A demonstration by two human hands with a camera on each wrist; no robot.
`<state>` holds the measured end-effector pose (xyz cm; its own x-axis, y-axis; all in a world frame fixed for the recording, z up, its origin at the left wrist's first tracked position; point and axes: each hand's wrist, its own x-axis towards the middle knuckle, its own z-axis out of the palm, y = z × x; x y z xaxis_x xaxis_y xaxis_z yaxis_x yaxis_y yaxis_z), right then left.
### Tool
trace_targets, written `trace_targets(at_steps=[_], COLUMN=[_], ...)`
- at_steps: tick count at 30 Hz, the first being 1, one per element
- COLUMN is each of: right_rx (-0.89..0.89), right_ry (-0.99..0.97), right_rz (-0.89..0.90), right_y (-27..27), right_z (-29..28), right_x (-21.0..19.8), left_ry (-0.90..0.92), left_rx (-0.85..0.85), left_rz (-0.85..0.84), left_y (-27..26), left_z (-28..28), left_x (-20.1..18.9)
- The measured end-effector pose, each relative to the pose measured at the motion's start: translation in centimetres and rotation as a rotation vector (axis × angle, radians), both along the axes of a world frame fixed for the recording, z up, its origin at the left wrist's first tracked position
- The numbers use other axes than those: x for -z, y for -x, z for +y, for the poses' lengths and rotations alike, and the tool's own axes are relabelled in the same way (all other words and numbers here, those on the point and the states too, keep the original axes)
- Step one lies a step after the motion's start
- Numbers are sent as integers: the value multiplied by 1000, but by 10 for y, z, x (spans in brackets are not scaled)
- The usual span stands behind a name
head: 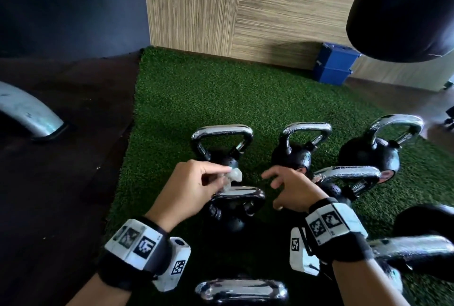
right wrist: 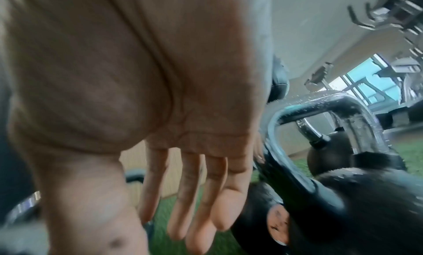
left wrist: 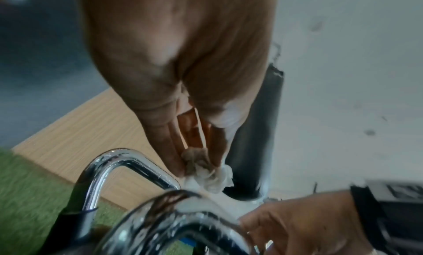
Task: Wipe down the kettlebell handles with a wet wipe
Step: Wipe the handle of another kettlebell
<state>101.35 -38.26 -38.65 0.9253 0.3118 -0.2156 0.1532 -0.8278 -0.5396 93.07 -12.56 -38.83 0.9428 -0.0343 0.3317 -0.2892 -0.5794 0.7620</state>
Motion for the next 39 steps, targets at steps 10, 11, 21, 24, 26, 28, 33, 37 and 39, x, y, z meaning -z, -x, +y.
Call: trace_targets(at_steps=[10,11,21,24,26,28,33,37,39], right_rx=[73,86,136,134,143,143,146,133,114], right_ry=[-375,-379,-401,-429,-451,-459,-506,-540,-525], right_rz=[250,238,199,218,220,214,235,243,228], right_y=[14,15,16,17,18,18,17,17,15], right_z=[12,12,6,5,5,6,5,4,3], right_x=[78,81,96,99,101,101,104,105,104], left_ry=[-182,-172,100,196,235,320,425,447,430], left_rx=[-89,-110,-199,-187,-186,-196,-181,-187,-195], left_rz=[-100,-101,-42,-10,-22,26,151,121,119], left_y=[15,18,33,37,38,38,39,37,36], left_z=[-7,-4,17,16,16,19,16,12,9], left_x=[7,8,45,57,66,79,107,119,123])
